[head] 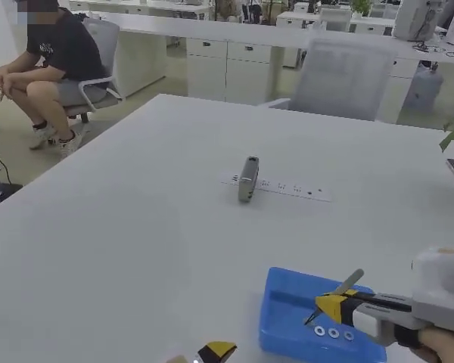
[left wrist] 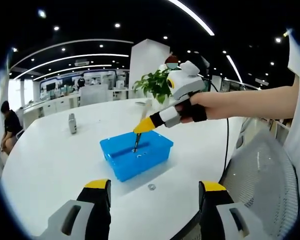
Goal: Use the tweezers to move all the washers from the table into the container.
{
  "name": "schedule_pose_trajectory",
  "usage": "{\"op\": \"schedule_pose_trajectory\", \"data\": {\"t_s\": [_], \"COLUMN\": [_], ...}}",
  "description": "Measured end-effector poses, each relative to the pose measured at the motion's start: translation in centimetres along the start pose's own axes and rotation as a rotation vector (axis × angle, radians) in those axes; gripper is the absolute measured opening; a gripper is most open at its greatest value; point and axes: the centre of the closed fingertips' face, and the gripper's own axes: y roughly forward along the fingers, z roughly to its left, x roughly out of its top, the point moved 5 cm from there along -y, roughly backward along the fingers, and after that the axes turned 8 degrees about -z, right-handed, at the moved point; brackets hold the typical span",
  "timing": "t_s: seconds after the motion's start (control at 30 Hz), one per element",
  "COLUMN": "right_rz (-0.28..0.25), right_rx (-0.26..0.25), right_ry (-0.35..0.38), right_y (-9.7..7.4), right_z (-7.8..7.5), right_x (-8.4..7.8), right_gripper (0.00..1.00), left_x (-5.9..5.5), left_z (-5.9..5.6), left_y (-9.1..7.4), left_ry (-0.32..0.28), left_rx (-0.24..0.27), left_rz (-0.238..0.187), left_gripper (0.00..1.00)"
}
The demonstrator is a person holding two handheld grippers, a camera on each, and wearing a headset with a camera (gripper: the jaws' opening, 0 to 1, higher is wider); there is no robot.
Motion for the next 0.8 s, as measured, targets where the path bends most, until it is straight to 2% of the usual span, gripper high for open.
{"op": "schedule_pose_trajectory", "data": {"t_s": [0.37, 0.5, 0.8], "right_rz": [0.045, 0.085, 0.137], "right_rx": [-0.023, -0.03, -0.021], "right_ry": [-0.016, -0.066, -0.19], "right_y": [1.3, 1.8, 2.7], "right_z": [-1.2, -1.4, 0.0], "right_x": [-0.7, -1.2, -1.8], "right_gripper": [0.03, 0.03, 0.03], "left_x": [-0.1, 0.0, -0.1], "left_z": [-0.1, -0.1, -0.2], "left_y": [0.0, 0.1, 0.1], "left_ry": [0.006, 0.003, 0.003], "left_rx": [-0.003, -0.007, -0.013], "left_rz": [0.008, 0.003, 0.013], "left_gripper": [0.72, 0.72, 0.71]}}
